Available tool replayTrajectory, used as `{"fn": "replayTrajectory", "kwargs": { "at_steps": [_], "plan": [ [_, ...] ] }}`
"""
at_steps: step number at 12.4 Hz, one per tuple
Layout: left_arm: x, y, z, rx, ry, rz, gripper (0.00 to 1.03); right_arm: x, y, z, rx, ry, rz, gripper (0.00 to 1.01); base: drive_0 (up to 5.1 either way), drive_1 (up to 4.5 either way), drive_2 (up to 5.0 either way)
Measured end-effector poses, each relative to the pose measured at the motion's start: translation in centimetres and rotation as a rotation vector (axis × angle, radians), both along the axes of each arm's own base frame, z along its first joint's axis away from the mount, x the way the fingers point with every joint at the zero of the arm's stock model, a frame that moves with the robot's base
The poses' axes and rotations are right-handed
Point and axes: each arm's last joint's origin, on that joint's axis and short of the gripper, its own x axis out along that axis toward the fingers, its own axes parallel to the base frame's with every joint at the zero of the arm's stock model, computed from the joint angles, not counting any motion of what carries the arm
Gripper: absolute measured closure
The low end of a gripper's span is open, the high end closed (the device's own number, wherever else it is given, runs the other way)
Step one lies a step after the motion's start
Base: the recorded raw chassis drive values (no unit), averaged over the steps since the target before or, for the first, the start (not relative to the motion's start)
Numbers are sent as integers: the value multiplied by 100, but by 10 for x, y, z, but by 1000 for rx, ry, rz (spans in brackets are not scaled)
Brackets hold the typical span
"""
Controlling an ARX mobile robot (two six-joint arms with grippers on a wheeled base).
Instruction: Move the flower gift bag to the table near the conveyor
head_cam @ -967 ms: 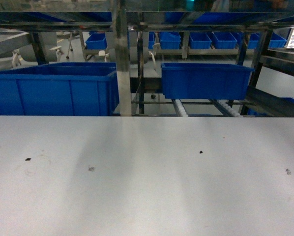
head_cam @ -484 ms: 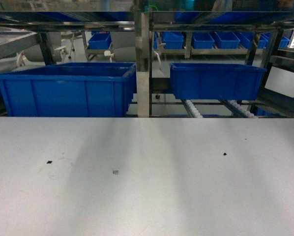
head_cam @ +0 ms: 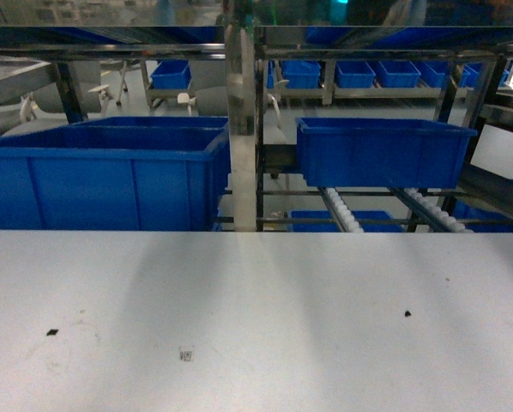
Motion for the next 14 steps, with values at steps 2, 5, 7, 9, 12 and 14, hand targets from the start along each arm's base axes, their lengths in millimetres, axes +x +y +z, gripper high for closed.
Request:
{"fn": "replayTrajectory", "kwargs": {
  "at_steps": [2,5,7,9,12,14],
  "plan": [
    [0,0,0,1,2,0,101,0,0,0,0,1,0,99,10,432,-413],
    [1,-1,-1,3,4,-6,101,0,0,0,1,1,-2,99,-289,257,47],
    [1,-1,-1,4,7,-5,101,0,0,0,1,1,-1,99,-144,128,24],
    [1,0,-1,2,8,11,101,1,0,0,0,4,6,99,0,0,0],
    [1,0,-1,4,7,-4,101,0,0,0,0,3,1,99,0,0,0],
    [1,0,-1,3,5,-3,101,0,0,0,0,3,1,99,0,0,0]
  ]
}}
